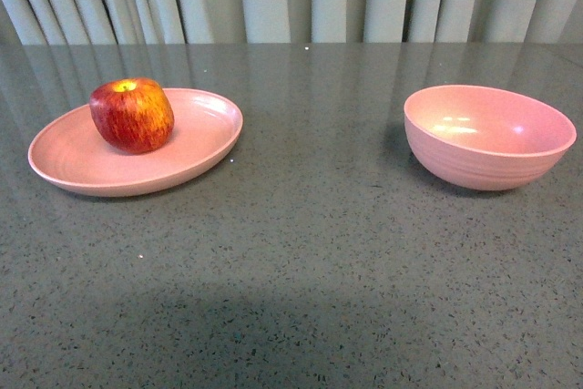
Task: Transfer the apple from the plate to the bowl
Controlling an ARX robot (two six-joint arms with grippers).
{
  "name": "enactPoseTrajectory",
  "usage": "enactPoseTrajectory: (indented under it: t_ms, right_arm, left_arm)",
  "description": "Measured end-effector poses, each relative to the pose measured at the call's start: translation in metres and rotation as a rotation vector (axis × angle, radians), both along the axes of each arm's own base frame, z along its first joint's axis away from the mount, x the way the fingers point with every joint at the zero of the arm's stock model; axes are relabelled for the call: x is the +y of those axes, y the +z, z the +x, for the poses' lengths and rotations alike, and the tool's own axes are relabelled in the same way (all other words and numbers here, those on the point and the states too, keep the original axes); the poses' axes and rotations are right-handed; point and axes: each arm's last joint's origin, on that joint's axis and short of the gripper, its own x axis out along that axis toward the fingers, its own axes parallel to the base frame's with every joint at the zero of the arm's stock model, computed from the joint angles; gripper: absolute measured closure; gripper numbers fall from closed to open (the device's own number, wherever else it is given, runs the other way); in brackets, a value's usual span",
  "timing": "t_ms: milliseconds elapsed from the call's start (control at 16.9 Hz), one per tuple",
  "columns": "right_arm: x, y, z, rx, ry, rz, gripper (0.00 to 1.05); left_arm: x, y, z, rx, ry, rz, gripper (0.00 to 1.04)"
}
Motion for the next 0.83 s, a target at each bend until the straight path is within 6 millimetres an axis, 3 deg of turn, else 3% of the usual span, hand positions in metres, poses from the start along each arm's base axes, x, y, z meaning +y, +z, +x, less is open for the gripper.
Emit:
enactPoseTrajectory:
  t_ms: [826]
  right_arm:
    - [0.0,0.0,0.0,0.0,0.0,0.0,0.07]
  left_arm:
    - [0.0,0.0,0.0,0.0,0.0,0.0,0.07]
